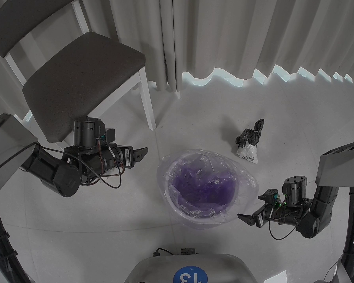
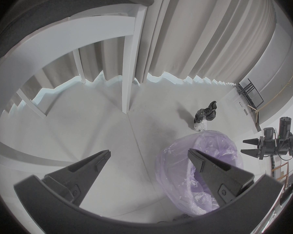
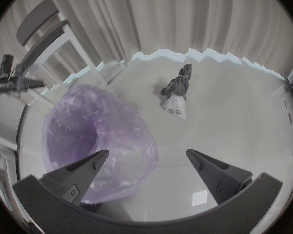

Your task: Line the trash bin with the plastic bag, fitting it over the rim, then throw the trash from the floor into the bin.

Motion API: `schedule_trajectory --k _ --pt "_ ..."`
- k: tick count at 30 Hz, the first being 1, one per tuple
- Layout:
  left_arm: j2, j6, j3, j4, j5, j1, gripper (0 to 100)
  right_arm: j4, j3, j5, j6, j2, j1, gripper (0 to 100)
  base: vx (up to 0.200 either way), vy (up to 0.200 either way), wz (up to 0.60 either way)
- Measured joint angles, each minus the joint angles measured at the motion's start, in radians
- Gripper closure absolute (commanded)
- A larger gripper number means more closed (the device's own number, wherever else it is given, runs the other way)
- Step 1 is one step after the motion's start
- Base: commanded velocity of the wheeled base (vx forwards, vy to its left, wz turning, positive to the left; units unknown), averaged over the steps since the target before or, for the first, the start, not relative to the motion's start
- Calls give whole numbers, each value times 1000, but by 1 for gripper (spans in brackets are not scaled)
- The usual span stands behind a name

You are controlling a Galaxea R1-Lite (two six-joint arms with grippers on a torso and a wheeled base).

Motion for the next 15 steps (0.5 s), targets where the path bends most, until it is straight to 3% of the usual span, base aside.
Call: schedule_trajectory --k 6,15 --pt "-5 0 1 -1 0 1 0 25 -69 1 -10 61 -11 0 0 0 0" --pt "-5 0 -4 0 0 1 0 285 -301 2 -11 109 -25 0 0 0 0"
